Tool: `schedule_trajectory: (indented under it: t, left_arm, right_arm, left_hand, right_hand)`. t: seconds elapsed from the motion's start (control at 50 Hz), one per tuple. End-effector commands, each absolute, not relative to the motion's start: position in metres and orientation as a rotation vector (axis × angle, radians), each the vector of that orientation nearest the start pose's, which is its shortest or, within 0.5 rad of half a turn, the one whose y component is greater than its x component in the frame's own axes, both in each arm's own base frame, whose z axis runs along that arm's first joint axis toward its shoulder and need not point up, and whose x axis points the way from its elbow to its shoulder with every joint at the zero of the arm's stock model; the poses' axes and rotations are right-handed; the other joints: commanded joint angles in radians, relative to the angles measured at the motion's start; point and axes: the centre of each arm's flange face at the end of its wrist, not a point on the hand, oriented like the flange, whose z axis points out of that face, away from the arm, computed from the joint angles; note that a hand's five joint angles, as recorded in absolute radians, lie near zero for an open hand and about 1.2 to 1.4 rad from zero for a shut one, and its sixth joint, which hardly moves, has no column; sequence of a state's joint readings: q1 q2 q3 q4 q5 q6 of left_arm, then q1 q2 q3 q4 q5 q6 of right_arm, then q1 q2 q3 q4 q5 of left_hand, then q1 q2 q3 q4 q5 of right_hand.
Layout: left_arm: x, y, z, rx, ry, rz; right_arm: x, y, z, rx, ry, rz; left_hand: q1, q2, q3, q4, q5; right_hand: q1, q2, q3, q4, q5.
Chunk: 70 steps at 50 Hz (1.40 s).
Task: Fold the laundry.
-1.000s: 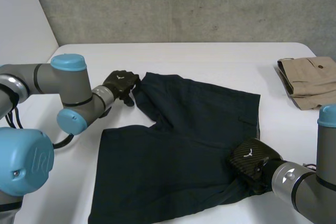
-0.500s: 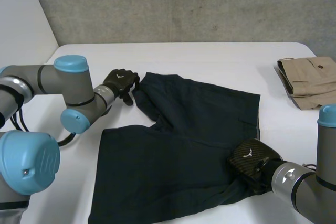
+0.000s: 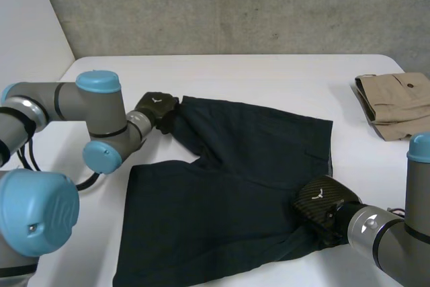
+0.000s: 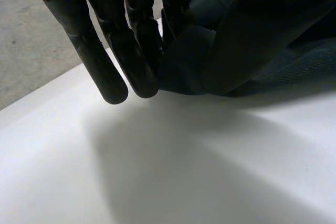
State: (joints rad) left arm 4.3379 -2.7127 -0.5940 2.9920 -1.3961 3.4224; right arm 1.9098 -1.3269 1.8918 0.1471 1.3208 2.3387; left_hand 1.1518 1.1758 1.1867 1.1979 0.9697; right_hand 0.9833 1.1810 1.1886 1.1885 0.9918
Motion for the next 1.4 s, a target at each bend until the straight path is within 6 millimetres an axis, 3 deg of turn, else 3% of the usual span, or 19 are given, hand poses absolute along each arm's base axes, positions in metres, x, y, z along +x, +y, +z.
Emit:
schedule_trajectory:
  t: [0.02,0.12,0.22,0.5,0.52,0.54,0.56,0.72,1.04,1.06,1.12,1.14,1.16,1.4]
  left_arm:
    - [-0.308,-0.395,0.125,0.997,2.478,-1.958]
    - [-0.299,-0.393,0.129,0.95,2.453,-1.97]
    - [-0.276,-0.399,0.129,0.868,2.454,-1.942]
    - [-0.265,-0.386,0.122,0.853,2.511,-1.866]
    - [-0.264,-0.383,0.12,0.861,2.522,-1.85]
    - [-0.264,-0.382,0.12,0.863,2.522,-1.848]
    - [-0.264,-0.381,0.122,0.866,2.522,-1.851]
    - [-0.265,-0.381,0.129,0.877,2.508,-1.877]
    - [-0.274,-0.385,0.118,0.897,2.511,-1.877]
    - [-0.275,-0.384,0.118,0.902,2.511,-1.877]
    - [-0.276,-0.383,0.118,0.902,2.509,-1.873]
    - [-0.275,-0.383,0.12,0.893,2.505,-1.872]
    - [-0.275,-0.382,0.121,0.893,2.503,-1.871]
    - [-0.252,-0.375,0.138,0.753,2.42,-1.835]
  right_arm:
    - [0.229,-0.184,0.151,-1.653,2.274,-1.327]
    - [0.228,-0.184,0.15,-1.654,2.275,-1.325]
    - [0.228,-0.184,0.15,-1.654,2.275,-1.325]
    - [0.228,-0.183,0.149,-1.657,2.274,-1.318]
    - [0.228,-0.183,0.149,-1.655,2.275,-1.318]
    - [0.228,-0.183,0.149,-1.657,2.274,-1.318]
    - [0.228,-0.183,0.149,-1.657,2.274,-1.318]
    - [0.228,-0.182,0.149,-1.655,2.276,-1.314]
    - [0.227,-0.181,0.148,-1.656,2.279,-1.31]
    - [0.227,-0.181,0.148,-1.656,2.279,-1.307]
    - [0.227,-0.181,0.148,-1.656,2.279,-1.31]
    - [0.227,-0.181,0.148,-1.656,2.279,-1.307]
    - [0.227,-0.181,0.148,-1.656,2.279,-1.31]
    - [0.228,-0.18,0.148,-1.658,2.278,-1.305]
  left_hand:
    - [0.244,0.22,0.21,0.198,0.252]
    - [0.244,0.22,0.21,0.198,0.252]
    - [0.244,0.22,0.21,0.198,0.252]
    - [0.244,0.22,0.21,0.198,0.252]
    - [-0.028,-0.052,-0.063,-0.074,-0.021]
    - [-0.095,-0.119,-0.13,-0.141,-0.087]
    - [-0.302,-0.326,-0.337,-0.348,-0.295]
    - [-0.319,-0.343,-0.354,-0.365,-0.311]
    - [-0.31,-0.334,-0.345,-0.356,-0.302]
    - [-0.293,-0.317,-0.327,-0.339,-0.285]
    - [0.003,-0.021,-0.032,-0.043,0.011]
    - [0.208,0.184,0.173,0.161,0.215]
    - [0.244,0.22,0.209,0.198,0.252]
    - [0.244,0.22,0.21,0.198,0.252]
  right_hand:
    - [0.413,0.215,0.208,0.208,0.23]
    - [0.413,0.215,0.208,0.208,0.23]
    - [0.413,0.215,0.208,0.208,0.23]
    - [0.413,0.215,0.208,0.208,0.23]
    - [0.413,0.215,0.208,0.208,0.23]
    - [0.413,0.215,0.208,0.208,0.23]
    - [0.413,0.215,0.208,0.208,0.23]
    - [0.413,0.215,0.208,0.208,0.23]
    - [0.413,0.215,0.208,0.208,0.23]
    - [0.413,0.215,0.208,0.208,0.23]
    - [0.413,0.215,0.208,0.208,0.23]
    - [0.413,0.215,0.208,0.208,0.23]
    - [0.413,0.215,0.208,0.208,0.23]
    - [0.413,0.215,0.208,0.208,0.23]
